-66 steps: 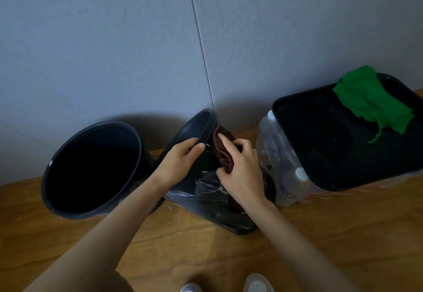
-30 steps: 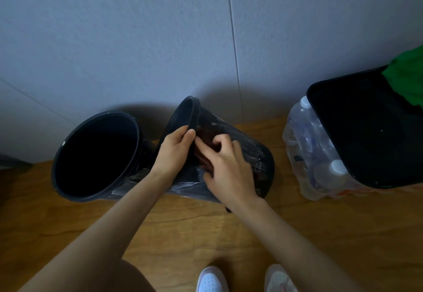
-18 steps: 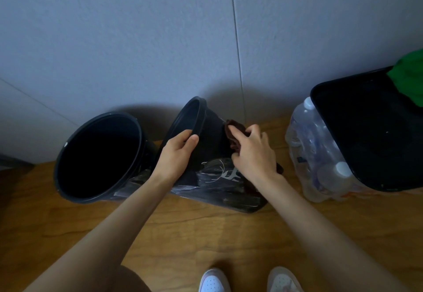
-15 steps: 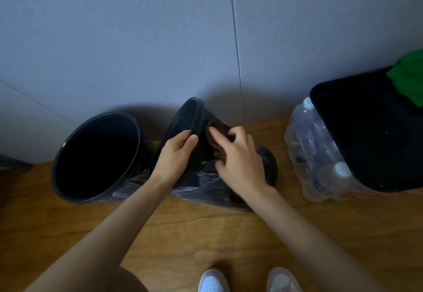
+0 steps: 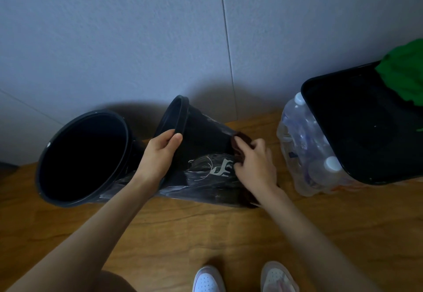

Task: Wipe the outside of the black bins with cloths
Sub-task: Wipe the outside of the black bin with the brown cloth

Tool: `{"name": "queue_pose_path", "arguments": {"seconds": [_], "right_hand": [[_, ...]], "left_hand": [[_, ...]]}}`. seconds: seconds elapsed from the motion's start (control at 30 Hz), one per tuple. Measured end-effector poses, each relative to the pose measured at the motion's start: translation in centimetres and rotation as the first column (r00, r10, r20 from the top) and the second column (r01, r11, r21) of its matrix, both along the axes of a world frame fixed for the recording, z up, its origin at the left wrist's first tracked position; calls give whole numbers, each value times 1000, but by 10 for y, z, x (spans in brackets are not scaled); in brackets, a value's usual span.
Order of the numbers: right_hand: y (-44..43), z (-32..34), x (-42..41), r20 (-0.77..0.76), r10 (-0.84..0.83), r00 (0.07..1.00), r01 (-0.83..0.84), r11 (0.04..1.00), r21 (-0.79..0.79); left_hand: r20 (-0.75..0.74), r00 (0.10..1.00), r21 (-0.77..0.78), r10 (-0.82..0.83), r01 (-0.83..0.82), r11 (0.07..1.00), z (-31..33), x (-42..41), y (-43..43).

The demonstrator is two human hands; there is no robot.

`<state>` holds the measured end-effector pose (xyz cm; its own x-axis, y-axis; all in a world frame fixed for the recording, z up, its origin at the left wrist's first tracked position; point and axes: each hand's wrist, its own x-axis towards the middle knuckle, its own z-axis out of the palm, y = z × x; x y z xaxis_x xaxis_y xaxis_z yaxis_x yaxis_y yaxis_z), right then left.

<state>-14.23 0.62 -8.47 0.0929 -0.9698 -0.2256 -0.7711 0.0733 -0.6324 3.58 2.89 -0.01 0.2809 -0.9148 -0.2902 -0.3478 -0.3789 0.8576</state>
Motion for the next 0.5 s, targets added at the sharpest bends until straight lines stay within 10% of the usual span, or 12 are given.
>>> {"name": "queue_pose_path", "arguments": {"seconds": [0.13, 0.37, 0.5], "right_hand": [[14, 17, 26, 80, 207, 975, -184, 956, -229], [-10, -31, -45, -177, 1, 984, 44, 967, 250], [-4, -18, -25, -80, -34, 996, 47, 985, 165]], "left_hand": [[-29, 1000, 13, 7, -7, 1000, -2, 0, -2], [4, 1000, -4, -8, 8, 1000, -2, 1, 0], [31, 998, -15, -53, 53, 998, -1, 1, 3]]}}
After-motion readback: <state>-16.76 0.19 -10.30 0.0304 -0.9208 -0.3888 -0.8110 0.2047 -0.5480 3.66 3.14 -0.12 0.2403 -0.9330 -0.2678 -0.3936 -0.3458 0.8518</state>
